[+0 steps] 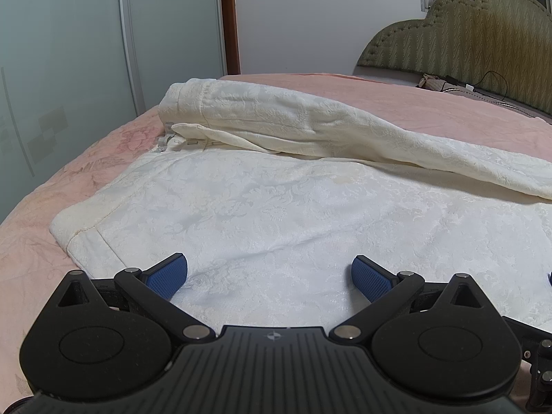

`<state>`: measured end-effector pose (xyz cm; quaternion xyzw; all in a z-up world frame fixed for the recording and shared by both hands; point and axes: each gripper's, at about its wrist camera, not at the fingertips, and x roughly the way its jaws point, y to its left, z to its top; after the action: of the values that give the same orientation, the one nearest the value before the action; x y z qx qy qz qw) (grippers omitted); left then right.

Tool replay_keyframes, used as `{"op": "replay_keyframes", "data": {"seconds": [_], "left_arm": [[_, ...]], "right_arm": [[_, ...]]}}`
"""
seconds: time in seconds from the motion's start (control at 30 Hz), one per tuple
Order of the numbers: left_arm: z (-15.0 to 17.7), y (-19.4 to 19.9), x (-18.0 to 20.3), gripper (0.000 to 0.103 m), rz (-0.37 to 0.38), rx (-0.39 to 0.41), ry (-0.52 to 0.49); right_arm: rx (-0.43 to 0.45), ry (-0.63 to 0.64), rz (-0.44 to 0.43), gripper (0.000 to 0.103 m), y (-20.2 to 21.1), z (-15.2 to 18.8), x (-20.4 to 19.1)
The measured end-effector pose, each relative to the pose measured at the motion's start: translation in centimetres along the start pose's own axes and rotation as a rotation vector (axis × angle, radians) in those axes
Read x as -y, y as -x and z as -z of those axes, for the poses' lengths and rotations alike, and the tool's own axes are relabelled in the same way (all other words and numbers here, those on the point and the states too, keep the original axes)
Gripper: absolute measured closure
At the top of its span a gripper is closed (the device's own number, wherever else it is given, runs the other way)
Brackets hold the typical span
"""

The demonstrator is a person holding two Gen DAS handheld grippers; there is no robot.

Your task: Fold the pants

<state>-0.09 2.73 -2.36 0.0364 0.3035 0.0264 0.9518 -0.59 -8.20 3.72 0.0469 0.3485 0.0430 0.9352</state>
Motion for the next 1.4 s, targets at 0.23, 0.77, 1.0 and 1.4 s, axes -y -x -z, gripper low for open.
{"op": "replay_keyframes", "data": {"seconds": [0.23,0.77,1.0,1.4], "left_arm": [[0.3,-0.2,0.0,0.0,0.001,0.0,0.001],[0.4,-0.2,0.1,0.0,0.003,0.0,0.003],[0.2,-0.1,0.3,0.0,-0.003,-0.006,-0.009],[-2.7,0.7,-3.5,0.002,0.062,0.0,0.053]], "right_arm": [[0.0,0.0,0.0,0.0,0.0,0.0,0.1],[0.001,0.002,0.0,0.0,0.0,0.0,0.0],[0.002,0.003,-0.001,0.0,0.0,0.0,-0.1],[0.003,0.005,-0.007,0.0,-0.2,-0.1,0.1]]}}
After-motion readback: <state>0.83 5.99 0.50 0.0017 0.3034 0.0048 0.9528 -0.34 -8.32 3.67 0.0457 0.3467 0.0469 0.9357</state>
